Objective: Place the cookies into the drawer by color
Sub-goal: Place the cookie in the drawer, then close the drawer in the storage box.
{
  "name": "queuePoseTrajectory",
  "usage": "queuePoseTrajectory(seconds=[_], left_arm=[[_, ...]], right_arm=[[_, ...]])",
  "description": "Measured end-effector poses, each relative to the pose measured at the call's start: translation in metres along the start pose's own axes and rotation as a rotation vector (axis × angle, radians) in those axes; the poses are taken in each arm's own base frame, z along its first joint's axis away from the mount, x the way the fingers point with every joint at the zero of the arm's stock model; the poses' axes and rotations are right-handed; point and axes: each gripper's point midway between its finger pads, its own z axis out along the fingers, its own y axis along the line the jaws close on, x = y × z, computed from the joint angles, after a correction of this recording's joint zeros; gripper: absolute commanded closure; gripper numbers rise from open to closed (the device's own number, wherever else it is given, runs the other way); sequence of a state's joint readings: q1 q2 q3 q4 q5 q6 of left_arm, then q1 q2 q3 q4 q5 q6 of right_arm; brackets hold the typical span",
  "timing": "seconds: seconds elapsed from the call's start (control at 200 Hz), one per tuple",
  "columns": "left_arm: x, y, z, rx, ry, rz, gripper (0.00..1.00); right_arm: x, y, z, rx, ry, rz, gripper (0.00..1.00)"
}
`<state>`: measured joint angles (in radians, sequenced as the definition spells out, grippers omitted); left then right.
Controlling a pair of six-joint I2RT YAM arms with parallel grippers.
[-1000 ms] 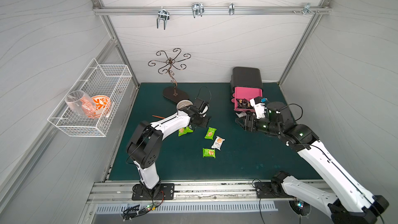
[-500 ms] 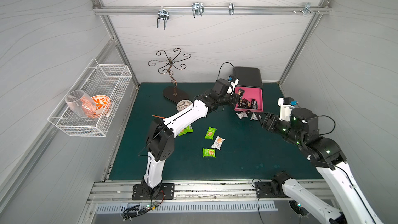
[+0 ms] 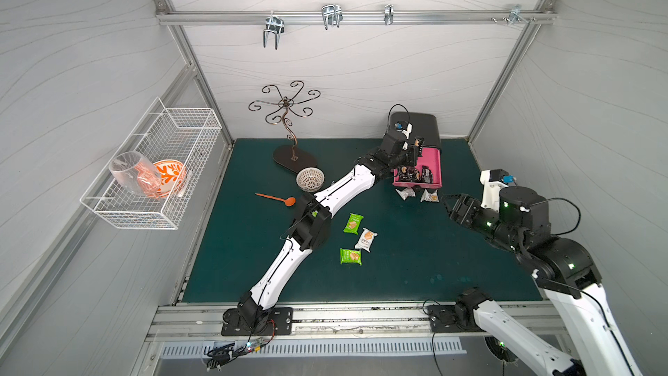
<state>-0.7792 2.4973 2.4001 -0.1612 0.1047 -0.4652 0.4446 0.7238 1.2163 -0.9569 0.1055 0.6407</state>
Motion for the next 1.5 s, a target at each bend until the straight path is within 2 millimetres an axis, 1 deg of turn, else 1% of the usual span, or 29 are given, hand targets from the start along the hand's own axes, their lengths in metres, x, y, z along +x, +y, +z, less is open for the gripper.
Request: queuePoseTrajectory(seconds=[0.07, 0.16, 0.18, 0.21, 0.23, 0.325, 0.455, 0.515, 0.56, 0.61, 0.64, 0.705, 0.75, 0.815, 0.89, 0.935, 1.05, 1.145, 1.18, 1.245, 1.335, 1.39, 1.465, 1.5], left_arm=[[0.001, 0.000, 0.000, -0.001, 0.000, -0.008, 0.81], [0.006, 0.000, 0.002, -0.004, 0.006, -0.006, 0.72], [0.008, 0.001, 0.002, -0.007, 0.010, -0.008, 0.68], [0.012, 0.003, 0.003, -0.012, 0.018, -0.010, 0.58], [0.014, 0.004, 0.004, -0.016, 0.023, 0.001, 0.55], [0.026, 0.010, 0.006, -0.034, 0.055, 0.000, 0.53], [0.037, 0.016, 0.005, -0.049, 0.082, 0.012, 0.50], [0.040, 0.018, 0.003, -0.055, 0.092, 0.019, 0.45], [0.041, 0.019, 0.001, -0.059, 0.098, 0.034, 0.37], [0.040, 0.018, -0.003, -0.064, 0.104, 0.043, 0.29], [0.039, 0.017, -0.005, -0.069, 0.108, 0.058, 0.26], [0.031, 0.016, -0.013, -0.085, 0.104, 0.079, 0.21], [0.025, 0.014, -0.020, -0.093, 0.100, 0.090, 0.15], [0.014, 0.009, -0.028, -0.098, 0.086, 0.112, 0.14], [0.002, 0.003, -0.037, -0.098, 0.067, 0.129, 0.20], [-0.003, 0.000, -0.042, -0.094, 0.061, 0.138, 0.22], [-0.011, -0.008, -0.055, -0.085, 0.059, 0.157, 0.23], [-0.012, -0.013, -0.079, -0.083, 0.080, 0.176, 0.23], [-0.011, -0.015, -0.092, -0.083, 0.089, 0.186, 0.23], [-0.010, -0.018, -0.123, -0.085, 0.106, 0.206, 0.23], [-0.010, -0.024, -0.173, -0.079, 0.111, 0.245, 0.23], [-0.008, -0.029, -0.203, -0.067, 0.112, 0.267, 0.23], [-0.005, -0.034, -0.237, -0.046, 0.110, 0.291, 0.22], [-0.001, -0.036, -0.250, -0.035, 0.112, 0.298, 0.22]], right_arm=[[0.002, -0.002, -0.001, 0.005, 0.005, 0.004, 0.32], [0.003, -0.003, -0.002, 0.009, 0.009, 0.008, 0.32], [0.003, -0.003, -0.002, 0.009, 0.009, 0.009, 0.32], [0.003, -0.003, -0.001, 0.010, 0.010, 0.010, 0.31], [0.003, -0.003, -0.001, 0.010, 0.010, 0.010, 0.31], [0.003, -0.003, -0.001, 0.011, 0.012, 0.009, 0.31], [0.001, -0.001, 0.003, 0.015, 0.019, 0.007, 0.31], [0.001, -0.001, 0.005, 0.019, 0.025, 0.008, 0.30], [0.001, -0.001, 0.007, 0.021, 0.031, 0.008, 0.31], [0.000, 0.000, 0.009, 0.023, 0.038, 0.010, 0.30], [0.000, 0.000, 0.011, 0.024, 0.041, 0.010, 0.30], [-0.002, 0.002, 0.013, 0.022, 0.049, 0.012, 0.30], [-0.003, 0.002, 0.015, 0.020, 0.054, 0.016, 0.30], [-0.003, 0.004, 0.018, 0.016, 0.065, 0.020, 0.30], [-0.003, 0.004, 0.020, 0.013, 0.075, 0.025, 0.30], [-0.003, 0.005, 0.021, 0.010, 0.081, 0.028, 0.30], [-0.004, 0.005, 0.027, 0.007, 0.092, 0.041, 0.30], [-0.009, 0.001, 0.035, 0.000, 0.096, 0.088, 0.30], [-0.010, -0.002, 0.041, -0.009, 0.104, 0.120, 0.30], [-0.012, -0.012, 0.054, -0.018, 0.109, 0.192, 0.32], [-0.007, -0.028, 0.081, -0.023, 0.132, 0.278, 0.34], [0.000, -0.035, 0.101, -0.029, 0.159, 0.310, 0.35], [0.012, -0.046, 0.126, -0.031, 0.189, 0.334, 0.37], [0.016, -0.051, 0.136, -0.028, 0.198, 0.344, 0.38]])
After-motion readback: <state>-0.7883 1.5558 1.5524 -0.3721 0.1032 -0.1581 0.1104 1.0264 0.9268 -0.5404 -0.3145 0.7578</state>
